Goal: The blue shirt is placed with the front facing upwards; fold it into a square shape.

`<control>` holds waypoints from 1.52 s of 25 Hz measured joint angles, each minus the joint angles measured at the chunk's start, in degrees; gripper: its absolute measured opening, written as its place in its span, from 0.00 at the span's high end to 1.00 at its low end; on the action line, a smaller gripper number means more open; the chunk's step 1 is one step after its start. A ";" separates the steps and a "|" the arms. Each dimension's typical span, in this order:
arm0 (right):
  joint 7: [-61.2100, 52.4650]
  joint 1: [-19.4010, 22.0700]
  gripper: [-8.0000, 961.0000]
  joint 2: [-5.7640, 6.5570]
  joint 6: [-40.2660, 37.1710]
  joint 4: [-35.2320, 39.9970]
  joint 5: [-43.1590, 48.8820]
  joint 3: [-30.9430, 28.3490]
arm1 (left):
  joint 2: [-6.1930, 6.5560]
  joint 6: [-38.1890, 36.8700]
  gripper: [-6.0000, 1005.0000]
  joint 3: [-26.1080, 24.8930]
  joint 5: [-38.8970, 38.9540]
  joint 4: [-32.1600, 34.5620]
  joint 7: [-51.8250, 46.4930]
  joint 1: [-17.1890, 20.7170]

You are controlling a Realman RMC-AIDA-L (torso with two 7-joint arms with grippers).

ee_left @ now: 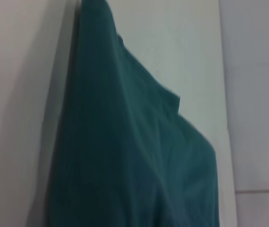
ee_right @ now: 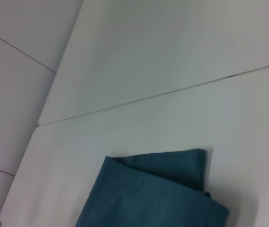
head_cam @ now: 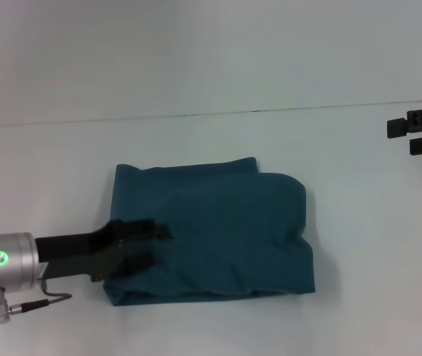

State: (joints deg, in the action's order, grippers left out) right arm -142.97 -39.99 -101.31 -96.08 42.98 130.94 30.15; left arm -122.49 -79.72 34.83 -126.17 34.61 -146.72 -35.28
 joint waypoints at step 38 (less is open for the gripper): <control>-5.57 -7.86 0.05 -10.53 24.73 -17.72 6.17 10.51 | 1.52 -8.89 0.27 -9.06 4.44 11.14 0.49 5.40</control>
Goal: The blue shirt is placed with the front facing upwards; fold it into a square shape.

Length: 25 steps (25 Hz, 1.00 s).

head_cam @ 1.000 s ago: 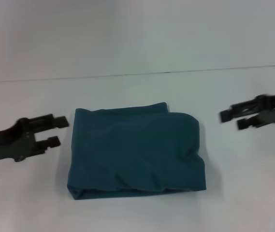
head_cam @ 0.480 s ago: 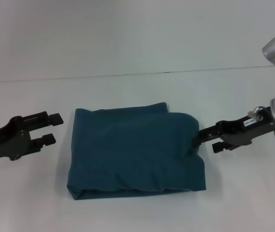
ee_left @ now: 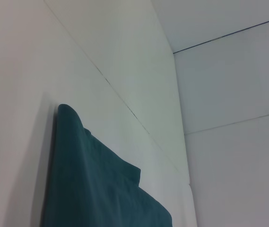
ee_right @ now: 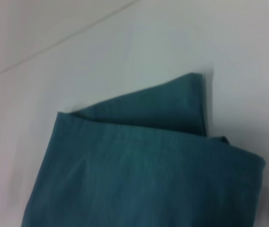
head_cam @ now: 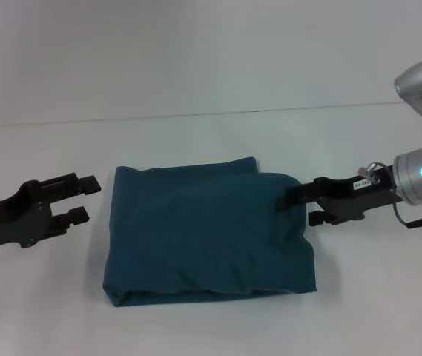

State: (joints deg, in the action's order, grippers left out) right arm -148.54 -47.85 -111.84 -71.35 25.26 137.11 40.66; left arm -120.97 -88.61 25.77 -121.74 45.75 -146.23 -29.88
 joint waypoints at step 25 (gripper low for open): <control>3.33 1.19 0.05 0.04 2.95 -0.92 -6.92 0.18 | -0.06 0.73 0.27 0.10 0.01 -1.38 0.87 -0.27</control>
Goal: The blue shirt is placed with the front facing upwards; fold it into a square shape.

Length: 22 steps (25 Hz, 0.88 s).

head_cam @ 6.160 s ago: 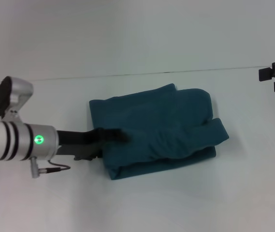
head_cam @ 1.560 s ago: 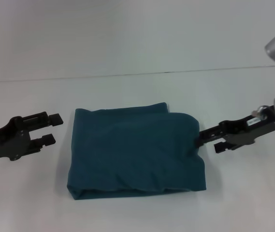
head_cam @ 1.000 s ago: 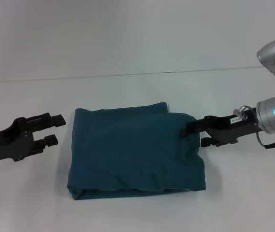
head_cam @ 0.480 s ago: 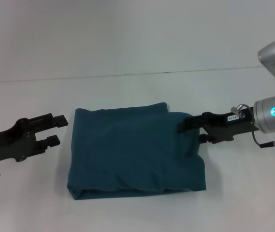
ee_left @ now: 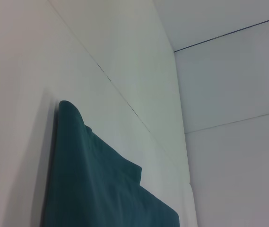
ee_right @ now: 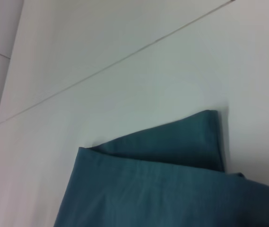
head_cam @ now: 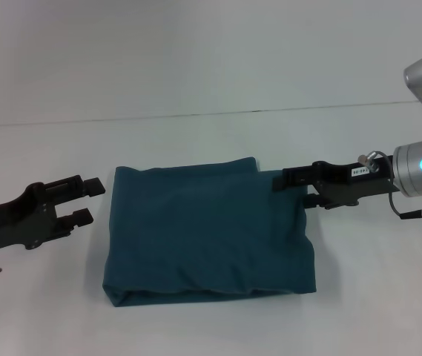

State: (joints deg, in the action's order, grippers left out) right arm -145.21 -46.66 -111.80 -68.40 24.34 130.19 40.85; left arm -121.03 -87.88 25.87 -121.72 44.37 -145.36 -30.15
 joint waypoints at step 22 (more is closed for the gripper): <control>-1.89 0.29 0.57 0.05 0.48 0.45 1.53 0.54 | 0.00 -0.02 0.27 0.09 0.09 -0.06 -0.01 0.04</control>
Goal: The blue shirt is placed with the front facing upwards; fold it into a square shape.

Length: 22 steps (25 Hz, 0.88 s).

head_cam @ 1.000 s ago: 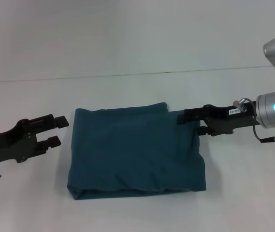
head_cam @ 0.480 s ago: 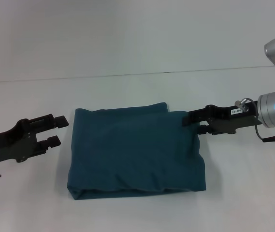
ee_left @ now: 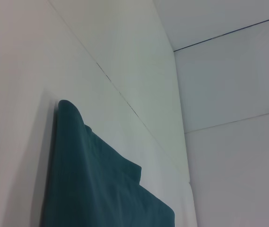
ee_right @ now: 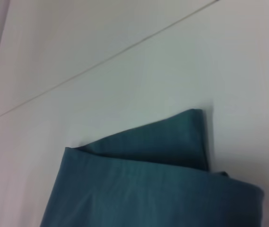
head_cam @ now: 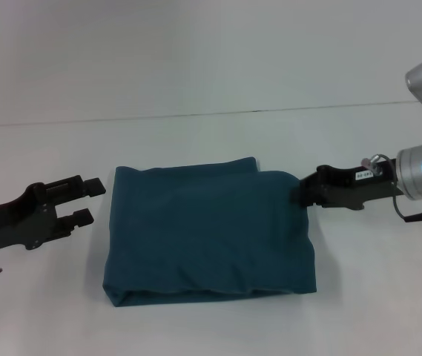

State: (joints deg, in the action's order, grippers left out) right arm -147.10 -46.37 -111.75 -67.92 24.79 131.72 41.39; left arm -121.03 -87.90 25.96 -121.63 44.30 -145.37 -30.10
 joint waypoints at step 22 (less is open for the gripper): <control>-0.11 3.34 0.51 1.43 -4.96 2.38 1.26 0.27 | -0.09 0.80 0.27 -0.21 0.22 -1.68 0.70 0.11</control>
State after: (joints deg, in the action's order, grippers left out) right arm -147.22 -43.03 -110.33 -72.88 27.18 132.98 41.67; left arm -121.11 -87.09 25.75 -121.41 42.62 -144.67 -30.00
